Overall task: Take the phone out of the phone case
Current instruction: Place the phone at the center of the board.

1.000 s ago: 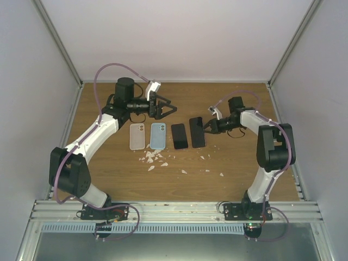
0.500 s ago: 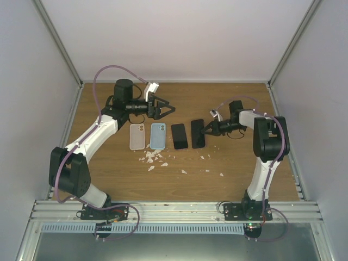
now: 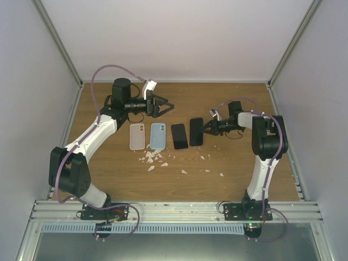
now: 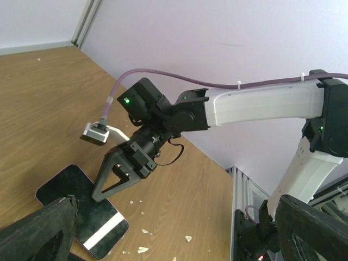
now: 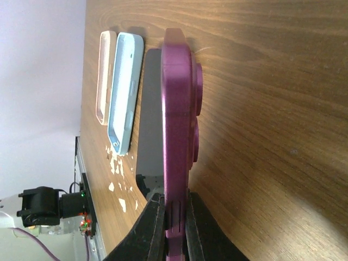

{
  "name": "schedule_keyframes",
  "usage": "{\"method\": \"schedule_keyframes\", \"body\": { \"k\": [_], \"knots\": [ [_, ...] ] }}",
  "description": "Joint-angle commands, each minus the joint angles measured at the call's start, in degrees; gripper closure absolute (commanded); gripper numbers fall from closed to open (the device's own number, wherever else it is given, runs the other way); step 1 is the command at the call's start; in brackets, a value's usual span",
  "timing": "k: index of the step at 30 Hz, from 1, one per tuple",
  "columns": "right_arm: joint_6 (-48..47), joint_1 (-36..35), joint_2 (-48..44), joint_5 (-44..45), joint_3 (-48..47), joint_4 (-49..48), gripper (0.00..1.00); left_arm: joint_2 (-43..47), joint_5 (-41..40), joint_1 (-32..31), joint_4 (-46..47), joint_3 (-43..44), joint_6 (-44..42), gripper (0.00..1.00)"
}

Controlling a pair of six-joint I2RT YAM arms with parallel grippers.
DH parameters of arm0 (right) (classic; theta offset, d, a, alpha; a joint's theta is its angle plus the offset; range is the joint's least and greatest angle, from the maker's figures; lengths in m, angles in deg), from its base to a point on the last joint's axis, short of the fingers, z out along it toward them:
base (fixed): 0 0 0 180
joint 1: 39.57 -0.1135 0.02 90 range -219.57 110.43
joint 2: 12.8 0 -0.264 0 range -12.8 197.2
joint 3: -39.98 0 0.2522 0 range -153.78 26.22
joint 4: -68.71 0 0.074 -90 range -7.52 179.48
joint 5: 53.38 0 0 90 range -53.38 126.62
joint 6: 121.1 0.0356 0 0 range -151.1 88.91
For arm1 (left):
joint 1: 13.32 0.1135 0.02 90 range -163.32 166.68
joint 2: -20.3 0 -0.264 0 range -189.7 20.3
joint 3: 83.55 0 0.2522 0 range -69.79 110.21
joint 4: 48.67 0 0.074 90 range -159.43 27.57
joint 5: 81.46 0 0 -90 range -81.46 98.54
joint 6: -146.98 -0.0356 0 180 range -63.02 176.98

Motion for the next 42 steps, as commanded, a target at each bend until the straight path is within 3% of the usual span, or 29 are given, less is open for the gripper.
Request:
{"method": "schedule_keyframes", "body": {
  "k": [1,33,42],
  "knots": [
    [1.1,-1.1,0.5,-3.2,0.7,-1.8,0.99,-0.5,1.0,0.5,3.7,-0.5,0.9,0.01],
    [3.6,-3.8,1.0,-6.3,0.4,-3.7,1.0,-0.1,1.3,0.6,4.9,-1.0,2.1,0.01],
    [0.3,-0.4,-3.1,-6.2,1.7,0.5,0.99,-0.1,1.4,0.7,4.8,-1.1,2.2,0.01]
  ]
}}
